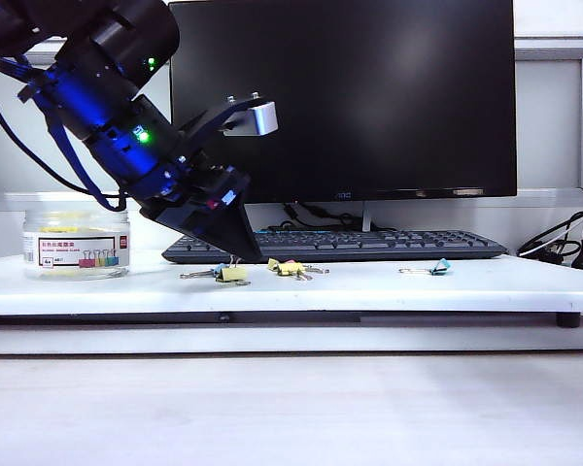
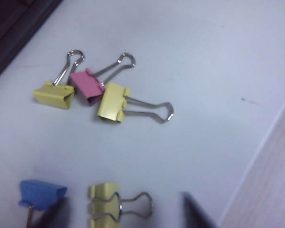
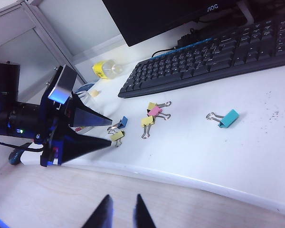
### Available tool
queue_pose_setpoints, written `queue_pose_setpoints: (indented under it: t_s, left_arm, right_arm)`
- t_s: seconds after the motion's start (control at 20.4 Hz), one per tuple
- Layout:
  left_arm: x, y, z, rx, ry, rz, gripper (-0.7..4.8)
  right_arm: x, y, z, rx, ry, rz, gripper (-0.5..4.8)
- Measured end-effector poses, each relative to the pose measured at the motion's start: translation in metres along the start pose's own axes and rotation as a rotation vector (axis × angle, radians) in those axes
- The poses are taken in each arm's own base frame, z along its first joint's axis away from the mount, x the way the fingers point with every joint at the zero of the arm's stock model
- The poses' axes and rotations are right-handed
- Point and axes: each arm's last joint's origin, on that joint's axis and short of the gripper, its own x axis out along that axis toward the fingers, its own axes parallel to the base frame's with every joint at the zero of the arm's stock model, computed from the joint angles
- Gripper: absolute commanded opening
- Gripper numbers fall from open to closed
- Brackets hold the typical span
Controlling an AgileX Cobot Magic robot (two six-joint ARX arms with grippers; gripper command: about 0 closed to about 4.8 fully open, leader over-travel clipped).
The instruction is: Pick up the clips with the largest number of clips of the same color on the table and place them in a round transparent plastic box.
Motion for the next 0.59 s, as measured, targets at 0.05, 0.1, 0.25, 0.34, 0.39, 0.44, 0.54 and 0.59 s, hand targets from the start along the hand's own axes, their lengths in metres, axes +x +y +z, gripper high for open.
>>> queue_pose_setpoints:
  t_s: [0.05,0.1,0.25,0.34,0.39,0.44,0.54,0.59]
  left_arm:
    - [0.0,0.0,0.0,-0.002,0.0,0.0,2.46]
    - [0.0,0.0,0.0,-0.002,0.0,0.0,2.46]
    - [0.0,0.0,0.0,-0.017,0.0,0.0,2.45]
    - [0.0,0.0,0.0,-0.023,0.001,-0.001,2.46]
    - [0.001,0.0,0.0,-0.024,0.001,-0.006,2.46]
    - [0.002,-0.001,-0.002,-0.026,0.005,-0.018,2.46]
    - [0.012,-0.003,-0.011,-0.039,0.06,-0.046,2.46]
    - [0.013,-0.002,-0.011,-0.042,0.056,-0.048,2.46]
  right_arm:
    - [0.0,0.0,0.0,0.0,0.0,0.0,0.68]
    - [0.0,0.0,0.0,0.0,0.0,0.0,0.68]
    - [0.0,0.0,0.0,0.0,0.0,0.0,0.68]
    - [0.0,0.0,0.0,0.0,0.0,0.0,0.68]
    - [0.0,0.0,0.0,0.0,0.0,0.0,0.68]
    - [0.0,0.0,0.0,0.0,0.0,0.0,0.68]
    - [0.0,0.0,0.0,0.0,0.0,0.0,0.68]
    - [0.0,0.0,0.0,0.0,0.0,0.0,0.68]
